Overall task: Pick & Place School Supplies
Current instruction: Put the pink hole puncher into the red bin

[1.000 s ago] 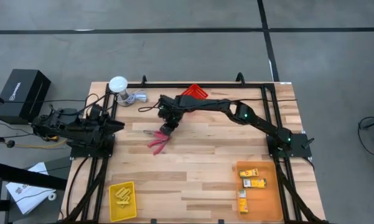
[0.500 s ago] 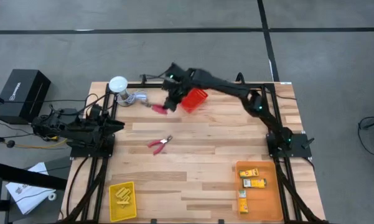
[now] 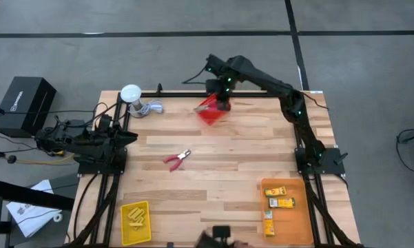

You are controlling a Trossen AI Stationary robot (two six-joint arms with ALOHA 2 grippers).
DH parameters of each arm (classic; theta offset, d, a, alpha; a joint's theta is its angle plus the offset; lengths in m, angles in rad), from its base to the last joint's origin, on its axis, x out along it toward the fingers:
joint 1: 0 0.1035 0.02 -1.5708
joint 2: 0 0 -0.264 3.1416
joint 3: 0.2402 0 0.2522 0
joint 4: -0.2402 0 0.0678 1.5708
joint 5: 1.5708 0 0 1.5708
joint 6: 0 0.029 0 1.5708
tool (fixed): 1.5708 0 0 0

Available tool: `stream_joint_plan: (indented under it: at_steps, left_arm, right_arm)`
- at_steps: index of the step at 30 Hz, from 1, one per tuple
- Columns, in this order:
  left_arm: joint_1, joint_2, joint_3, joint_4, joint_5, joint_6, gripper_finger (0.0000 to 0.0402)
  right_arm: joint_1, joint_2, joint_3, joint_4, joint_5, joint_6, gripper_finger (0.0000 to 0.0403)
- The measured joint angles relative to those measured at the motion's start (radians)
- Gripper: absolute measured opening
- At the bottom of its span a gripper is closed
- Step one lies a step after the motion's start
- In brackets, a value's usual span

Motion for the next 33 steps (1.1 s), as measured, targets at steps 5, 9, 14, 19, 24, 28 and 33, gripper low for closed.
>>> stream_joint_plan:
  at_steps: [5,9,14,19,24,28,33]
  left_arm:
    - [0.0,0.0,0.0,0.005,-0.033,-0.016,0.0136]
    - [0.0,0.0,0.0,0.006,-0.069,-0.016,0.0136]
    - [0.0,0.005,0.0,0.012,-0.096,-0.017,0.0136]
    - [0.0,0.042,0.0,0.015,-0.099,0.002,0.0136]
    - [0.0,0.102,0.0,0.022,-0.099,0.012,0.0136]
    - [0.0,0.147,0.0,0.04,-0.098,0.013,0.0136]
    - [0.0,0.194,0.0,0.121,-0.09,0.013,0.0136]
  right_arm:
    - [-0.082,0.0,0.0,-0.013,0.061,-0.133,0.0021]
    - [-0.151,0.0,0.0,0.017,0.069,-0.172,0.0021]
    - [-0.21,0.0,-0.01,0.027,0.075,-0.228,0.0021]
    - [-0.193,0.003,-0.012,0.031,0.07,-0.329,0.0021]
    - [-0.171,0.003,-0.011,0.063,0.071,-0.433,0.0021]
    - [-0.164,0.044,-0.011,0.063,0.073,-0.441,0.0021]
    - [-0.135,0.13,-0.011,0.042,0.089,-0.44,0.0021]
